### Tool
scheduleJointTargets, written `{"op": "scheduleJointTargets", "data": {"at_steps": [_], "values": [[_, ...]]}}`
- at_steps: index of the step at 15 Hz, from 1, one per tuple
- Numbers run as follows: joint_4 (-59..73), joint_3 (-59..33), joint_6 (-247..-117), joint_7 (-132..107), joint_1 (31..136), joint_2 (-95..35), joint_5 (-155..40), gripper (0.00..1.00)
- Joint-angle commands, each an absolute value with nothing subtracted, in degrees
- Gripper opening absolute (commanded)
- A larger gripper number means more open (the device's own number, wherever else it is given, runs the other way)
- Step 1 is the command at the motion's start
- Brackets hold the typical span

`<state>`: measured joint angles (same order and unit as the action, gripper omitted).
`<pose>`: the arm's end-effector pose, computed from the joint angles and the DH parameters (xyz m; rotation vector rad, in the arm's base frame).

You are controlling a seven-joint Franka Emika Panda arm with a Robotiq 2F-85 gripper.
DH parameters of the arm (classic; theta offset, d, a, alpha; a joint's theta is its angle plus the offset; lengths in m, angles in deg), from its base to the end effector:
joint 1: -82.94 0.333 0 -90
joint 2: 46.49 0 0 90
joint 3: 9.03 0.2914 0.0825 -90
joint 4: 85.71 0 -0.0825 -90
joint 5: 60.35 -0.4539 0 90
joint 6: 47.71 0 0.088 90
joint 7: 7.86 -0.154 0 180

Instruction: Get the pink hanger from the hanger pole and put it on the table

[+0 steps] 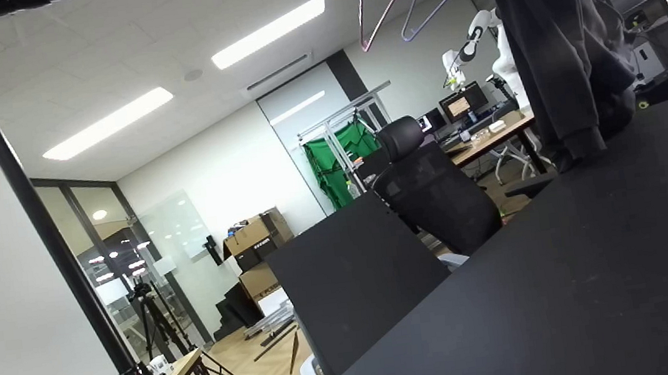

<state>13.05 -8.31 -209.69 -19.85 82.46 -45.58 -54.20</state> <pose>0.7256 0.0068 0.6343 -2.6569 0.1638 -1.6122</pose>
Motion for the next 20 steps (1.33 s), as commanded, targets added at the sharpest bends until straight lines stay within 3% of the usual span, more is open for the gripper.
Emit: {"op": "scheduleJointTargets", "data": {"at_steps": [1, 11, 19, 20], "values": [[10.89, -8.90, -212.67, -25.38, 82.51, -42.85, -45.63, 1.00], [4.21, -13.16, -219.79, -39.57, 84.14, -35.82, -28.42, 1.00], [-3.14, -16.60, -222.04, -43.51, 86.77, -29.36, -25.24, 1.00], [-4.01, -17.20, -222.23, -43.87, 87.22, -28.53, -25.18, 0.75]]}}
